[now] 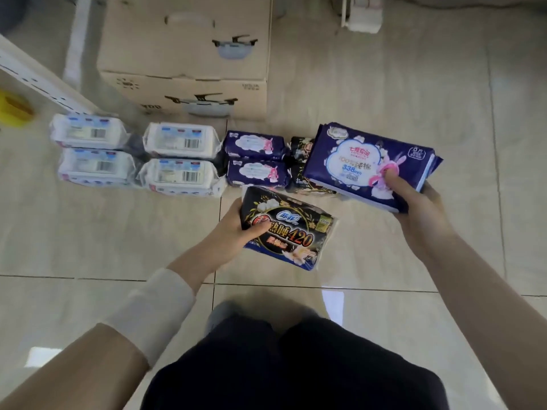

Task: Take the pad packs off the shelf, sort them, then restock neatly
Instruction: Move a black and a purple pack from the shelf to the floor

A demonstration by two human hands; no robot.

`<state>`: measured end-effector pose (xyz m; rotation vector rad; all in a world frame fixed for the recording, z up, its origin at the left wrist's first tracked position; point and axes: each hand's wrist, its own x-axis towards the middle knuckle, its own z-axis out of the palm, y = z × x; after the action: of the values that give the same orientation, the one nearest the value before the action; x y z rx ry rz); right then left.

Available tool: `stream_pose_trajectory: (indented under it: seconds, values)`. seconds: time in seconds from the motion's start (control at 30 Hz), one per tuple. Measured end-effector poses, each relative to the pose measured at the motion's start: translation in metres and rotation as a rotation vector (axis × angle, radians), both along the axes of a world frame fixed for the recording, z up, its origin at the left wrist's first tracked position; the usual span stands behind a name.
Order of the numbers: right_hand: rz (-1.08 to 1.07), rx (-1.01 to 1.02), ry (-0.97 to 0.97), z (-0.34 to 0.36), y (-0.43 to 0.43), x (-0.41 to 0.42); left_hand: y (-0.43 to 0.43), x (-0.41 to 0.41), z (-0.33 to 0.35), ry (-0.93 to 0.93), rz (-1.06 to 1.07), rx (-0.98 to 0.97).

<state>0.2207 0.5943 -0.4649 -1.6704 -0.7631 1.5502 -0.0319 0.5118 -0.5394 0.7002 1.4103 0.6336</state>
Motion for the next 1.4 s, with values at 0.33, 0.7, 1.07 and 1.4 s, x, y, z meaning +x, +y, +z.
stream_pose_trajectory:
  seconds: [0.33,0.7,1.07,1.4]
  values:
    - [0.006,0.058,0.010,-0.131,0.028,0.017,0.019,0.030,-0.157,0.049,-0.023,0.191]
    - [-0.035,0.091,0.025,-0.159,0.035,0.041,0.024,0.068,-0.199,0.129,0.027,0.403]
    - [-0.073,0.114,0.058,-0.158,0.027,0.058,0.021,0.088,-0.222,0.212,-0.043,0.428]
    - [-0.082,0.128,0.074,-0.160,0.026,0.061,0.026,0.100,-0.228,0.247,0.025,0.473]
